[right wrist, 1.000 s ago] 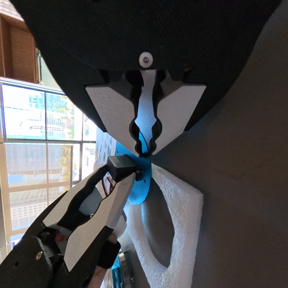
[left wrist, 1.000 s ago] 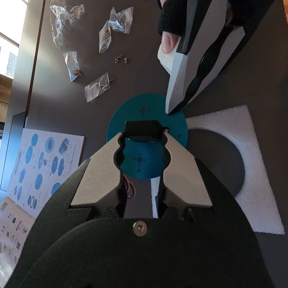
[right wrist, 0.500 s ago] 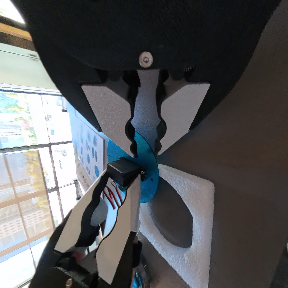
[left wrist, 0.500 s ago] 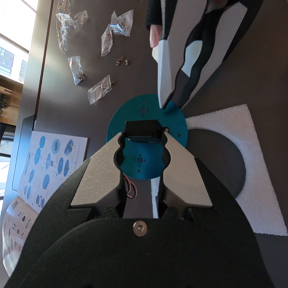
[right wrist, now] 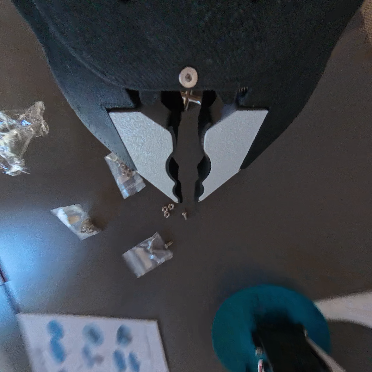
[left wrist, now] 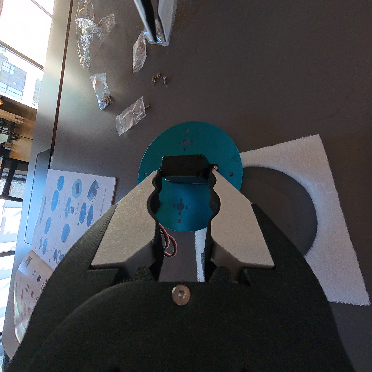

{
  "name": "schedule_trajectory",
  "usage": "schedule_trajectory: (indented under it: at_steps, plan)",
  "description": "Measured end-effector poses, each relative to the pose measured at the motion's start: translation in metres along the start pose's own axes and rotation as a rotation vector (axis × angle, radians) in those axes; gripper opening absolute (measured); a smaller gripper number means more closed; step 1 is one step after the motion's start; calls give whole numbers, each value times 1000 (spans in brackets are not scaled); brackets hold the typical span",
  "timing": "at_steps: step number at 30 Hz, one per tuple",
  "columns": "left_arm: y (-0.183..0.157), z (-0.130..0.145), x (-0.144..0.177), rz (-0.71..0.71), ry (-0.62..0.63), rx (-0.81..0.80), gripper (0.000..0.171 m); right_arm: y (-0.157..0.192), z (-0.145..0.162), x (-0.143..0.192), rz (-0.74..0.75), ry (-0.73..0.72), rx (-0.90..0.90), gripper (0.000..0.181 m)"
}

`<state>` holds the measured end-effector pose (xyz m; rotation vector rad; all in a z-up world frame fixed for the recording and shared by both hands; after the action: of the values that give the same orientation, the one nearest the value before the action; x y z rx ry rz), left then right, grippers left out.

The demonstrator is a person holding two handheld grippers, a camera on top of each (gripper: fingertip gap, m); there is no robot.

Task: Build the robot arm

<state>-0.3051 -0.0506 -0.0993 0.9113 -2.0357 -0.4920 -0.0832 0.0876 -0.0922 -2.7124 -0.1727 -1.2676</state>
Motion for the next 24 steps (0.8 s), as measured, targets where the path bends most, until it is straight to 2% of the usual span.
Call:
schedule_trajectory:
  at_steps: [3,7,13,24]
  plan:
    - [0,0,0,-3,-1,3,47,-13,8,-12,-33,77,9,11]
    - [-1,0,1,-8,2,0,47,-26,10,-27,-38,97,-42,12]
    - [0,-1,0,-5,7,0,47,-38,11,-32,-115,15,-227,11]
    - [0,-1,0,0,6,7,47,-36,8,-35,-133,14,-226,10]
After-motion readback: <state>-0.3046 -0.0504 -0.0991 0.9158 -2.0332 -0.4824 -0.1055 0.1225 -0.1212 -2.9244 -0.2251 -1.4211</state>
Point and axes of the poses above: each gripper's, where its closed fingertips meet, x back along the fingers, z out of its underside, y = z × x across the jaws, the point moved 8 cm from there along x, back along the fingers, and after that the axes turned 11 degrees about -z, right-handed, at the moved point
